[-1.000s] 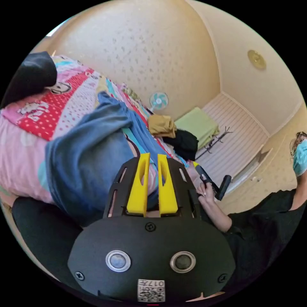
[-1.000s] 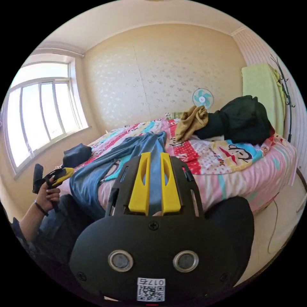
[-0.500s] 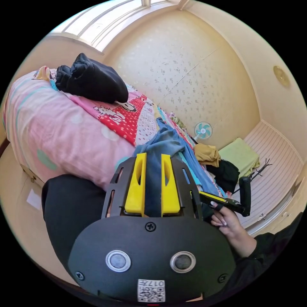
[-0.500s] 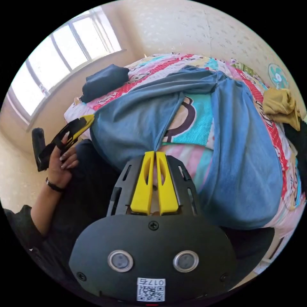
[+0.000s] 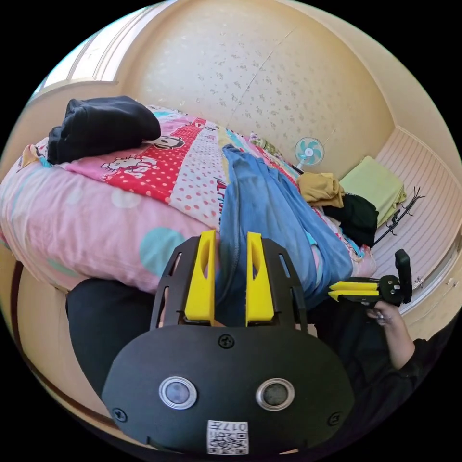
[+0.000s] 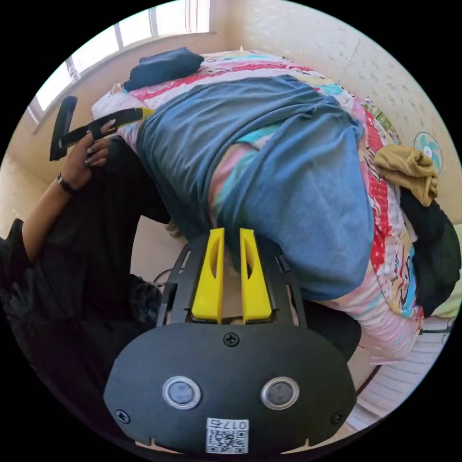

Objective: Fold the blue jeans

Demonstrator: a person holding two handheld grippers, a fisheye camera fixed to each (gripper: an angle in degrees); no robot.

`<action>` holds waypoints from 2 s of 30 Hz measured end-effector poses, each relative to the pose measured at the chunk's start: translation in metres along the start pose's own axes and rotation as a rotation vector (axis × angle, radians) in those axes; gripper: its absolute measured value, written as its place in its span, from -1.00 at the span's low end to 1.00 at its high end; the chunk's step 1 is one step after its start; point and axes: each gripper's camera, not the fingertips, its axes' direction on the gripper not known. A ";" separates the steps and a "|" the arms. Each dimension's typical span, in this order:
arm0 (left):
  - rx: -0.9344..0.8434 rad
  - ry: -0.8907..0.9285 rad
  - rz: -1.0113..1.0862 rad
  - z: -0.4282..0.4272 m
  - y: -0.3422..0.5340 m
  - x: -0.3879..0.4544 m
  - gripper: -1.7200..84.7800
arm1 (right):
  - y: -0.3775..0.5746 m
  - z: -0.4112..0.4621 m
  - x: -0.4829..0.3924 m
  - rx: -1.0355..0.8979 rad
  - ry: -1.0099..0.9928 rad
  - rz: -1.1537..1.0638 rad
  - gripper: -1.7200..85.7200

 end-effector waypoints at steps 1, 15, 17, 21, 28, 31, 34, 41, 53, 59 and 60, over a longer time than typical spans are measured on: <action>-0.004 0.032 0.026 0.004 0.003 0.003 -0.72 | 0.003 -0.009 0.016 0.052 -0.017 0.051 -0.82; 0.031 -0.191 -0.116 -0.027 0.029 0.043 -0.94 | 0.099 -0.001 0.201 0.034 -0.296 0.604 -0.79; 0.146 -0.128 -0.081 -0.051 0.037 0.067 -0.89 | 0.102 0.009 0.206 0.015 -0.465 0.546 -0.84; 0.192 0.141 0.039 -0.060 0.030 0.106 -0.85 | 0.108 -0.021 0.195 0.144 -0.358 0.506 -0.88; -0.121 0.594 0.165 0.015 -0.040 0.192 -0.72 | 0.066 -0.037 0.098 0.239 -0.502 0.067 -0.90; -0.365 0.596 0.119 0.084 -0.056 0.199 -0.66 | 0.062 -0.010 0.089 0.225 -0.678 0.056 -0.90; -0.489 0.492 0.109 0.128 -0.052 0.193 -0.74 | 0.065 0.008 0.097 0.177 -0.748 0.104 -0.91; -0.364 0.668 -0.004 0.116 -0.042 0.143 -0.98 | 0.055 -0.006 0.185 0.223 -0.979 0.052 -0.91; -0.239 0.733 -0.166 0.080 -0.054 0.068 -0.98 | -0.121 0.102 0.286 0.168 -0.543 0.639 -0.73; -0.232 0.805 -0.247 0.077 -0.060 0.040 -0.98 | -0.160 0.129 0.268 0.155 -0.476 0.726 -0.84; -0.229 0.812 -0.258 0.076 -0.061 0.036 -0.98 | -0.169 0.127 0.261 0.190 -0.503 0.725 -0.88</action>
